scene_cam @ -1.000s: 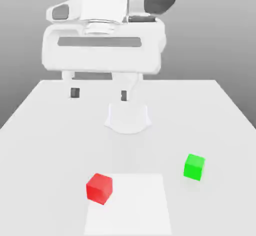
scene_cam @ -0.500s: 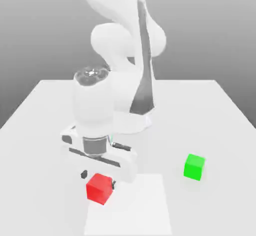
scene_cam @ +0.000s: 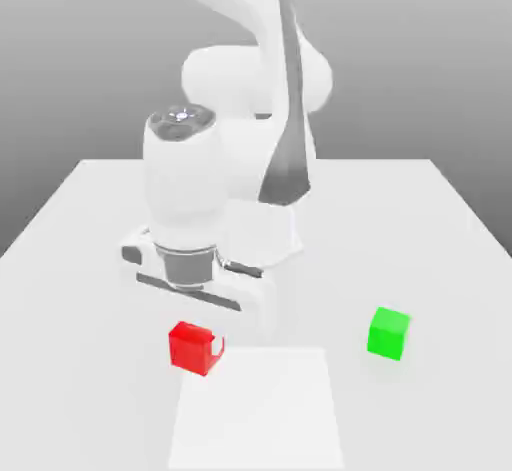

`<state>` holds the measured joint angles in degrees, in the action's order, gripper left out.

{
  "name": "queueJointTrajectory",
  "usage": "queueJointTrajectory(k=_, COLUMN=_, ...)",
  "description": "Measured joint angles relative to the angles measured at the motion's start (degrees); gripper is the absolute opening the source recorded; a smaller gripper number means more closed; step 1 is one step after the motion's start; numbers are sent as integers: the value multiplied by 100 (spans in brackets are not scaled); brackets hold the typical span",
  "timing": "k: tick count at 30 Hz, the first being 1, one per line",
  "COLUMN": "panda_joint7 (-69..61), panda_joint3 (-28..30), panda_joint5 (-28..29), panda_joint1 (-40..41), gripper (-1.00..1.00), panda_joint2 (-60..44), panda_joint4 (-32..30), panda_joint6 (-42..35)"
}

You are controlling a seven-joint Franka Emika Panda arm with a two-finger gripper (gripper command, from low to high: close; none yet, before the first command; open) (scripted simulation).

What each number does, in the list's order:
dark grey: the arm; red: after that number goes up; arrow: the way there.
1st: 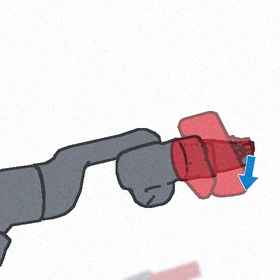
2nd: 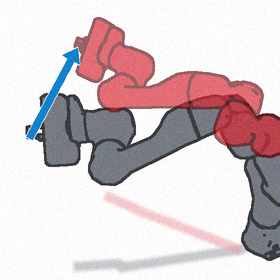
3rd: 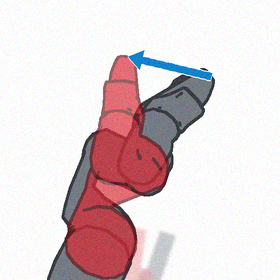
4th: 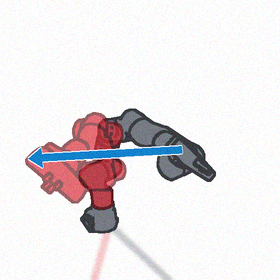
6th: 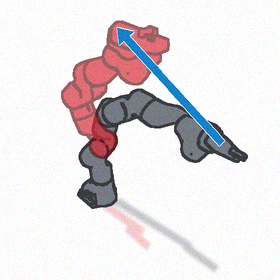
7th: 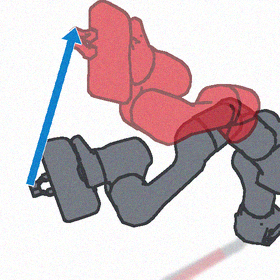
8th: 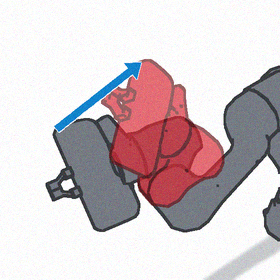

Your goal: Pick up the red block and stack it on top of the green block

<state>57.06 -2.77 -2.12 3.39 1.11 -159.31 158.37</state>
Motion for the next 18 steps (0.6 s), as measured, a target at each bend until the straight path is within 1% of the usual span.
queueJointTrajectory(k=4, panda_joint7=-336, panda_joint3=-463, panda_joint5=-285, panda_joint1=-905, gripper=-100, panda_joint2=484, panda_joint4=-241, panda_joint6=-226)
queueJointTrajectory(k=10, panda_joint7=-768, panda_joint3=-1338, panda_joint5=-607, panda_joint1=-2155, gripper=-100, panda_joint2=1104, panda_joint4=-605, panda_joint6=-481)
queueJointTrajectory(k=12, panda_joint7=-718, panda_joint3=-1472, panda_joint5=-501, panda_joint1=-2222, gripper=-100, panda_joint2=923, panda_joint4=-632, panda_joint6=-275)
queueJointTrajectory(k=14, panda_joint7=-568, panda_joint3=-1500, panda_joint5=-280, panda_joint1=-2194, gripper=-100, panda_joint2=588, panda_joint4=-627, panda_joint6=51)
queueJointTrajectory(k=18, panda_joint7=-81, panda_joint3=-1396, panda_joint5=422, panda_joint1=-2117, gripper=-100, panda_joint2=-200, panda_joint4=-609, panda_joint6=790)
